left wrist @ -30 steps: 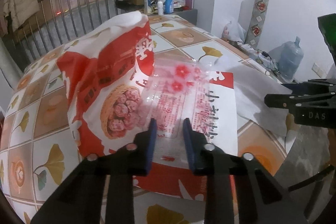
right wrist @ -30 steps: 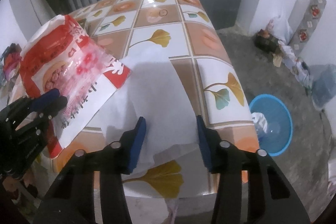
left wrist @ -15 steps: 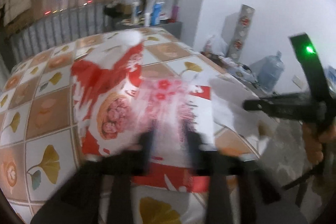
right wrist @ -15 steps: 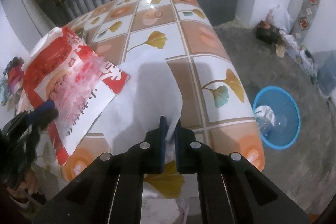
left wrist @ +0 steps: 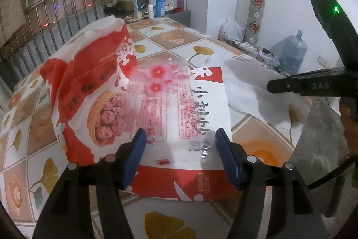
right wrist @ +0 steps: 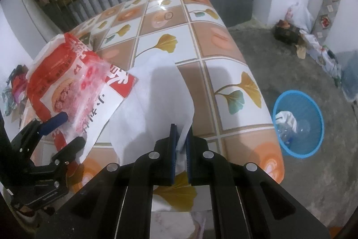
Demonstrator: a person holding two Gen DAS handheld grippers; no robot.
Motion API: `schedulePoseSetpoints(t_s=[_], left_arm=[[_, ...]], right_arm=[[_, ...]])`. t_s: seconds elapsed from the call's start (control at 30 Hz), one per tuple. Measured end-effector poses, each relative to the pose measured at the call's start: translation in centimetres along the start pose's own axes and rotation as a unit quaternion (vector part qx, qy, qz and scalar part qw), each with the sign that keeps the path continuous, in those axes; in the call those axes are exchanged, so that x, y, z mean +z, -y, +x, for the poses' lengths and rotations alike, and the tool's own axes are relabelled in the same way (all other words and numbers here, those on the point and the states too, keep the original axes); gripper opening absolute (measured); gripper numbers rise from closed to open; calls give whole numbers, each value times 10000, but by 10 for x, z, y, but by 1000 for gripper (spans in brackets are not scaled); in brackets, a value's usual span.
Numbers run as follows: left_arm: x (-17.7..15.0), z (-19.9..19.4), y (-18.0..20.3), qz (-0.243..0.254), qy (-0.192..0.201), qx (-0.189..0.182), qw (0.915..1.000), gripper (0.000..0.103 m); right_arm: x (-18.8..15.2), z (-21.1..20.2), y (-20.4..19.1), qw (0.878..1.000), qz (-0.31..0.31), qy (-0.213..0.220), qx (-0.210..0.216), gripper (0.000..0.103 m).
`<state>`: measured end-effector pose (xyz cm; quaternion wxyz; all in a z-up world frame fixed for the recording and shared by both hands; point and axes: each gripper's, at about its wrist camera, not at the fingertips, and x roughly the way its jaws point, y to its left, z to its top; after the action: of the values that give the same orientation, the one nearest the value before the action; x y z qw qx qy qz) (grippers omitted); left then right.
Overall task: Collect trash
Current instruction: 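Grasp the red-white snack bag with the left gripper while the right gripper grasps the white paper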
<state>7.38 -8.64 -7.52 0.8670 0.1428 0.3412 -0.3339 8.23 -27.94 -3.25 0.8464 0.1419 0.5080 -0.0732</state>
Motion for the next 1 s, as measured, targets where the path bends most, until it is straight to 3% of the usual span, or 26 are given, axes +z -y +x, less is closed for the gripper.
schedulePoseSetpoints(t_s=[0.53, 0.77, 1.0], left_arm=[[1, -2, 0, -98, 61, -288, 9995, 39], [0, -3, -10, -333, 72, -420, 9985, 11], [0, -7, -10, -371, 187, -422, 9982, 5]], right_arm=[[-2, -1, 0, 10000, 52, 9, 30, 6], [-2, -1, 0, 10000, 79, 12, 24, 4], [-2, -5, 1, 9998, 182, 62, 78, 0]])
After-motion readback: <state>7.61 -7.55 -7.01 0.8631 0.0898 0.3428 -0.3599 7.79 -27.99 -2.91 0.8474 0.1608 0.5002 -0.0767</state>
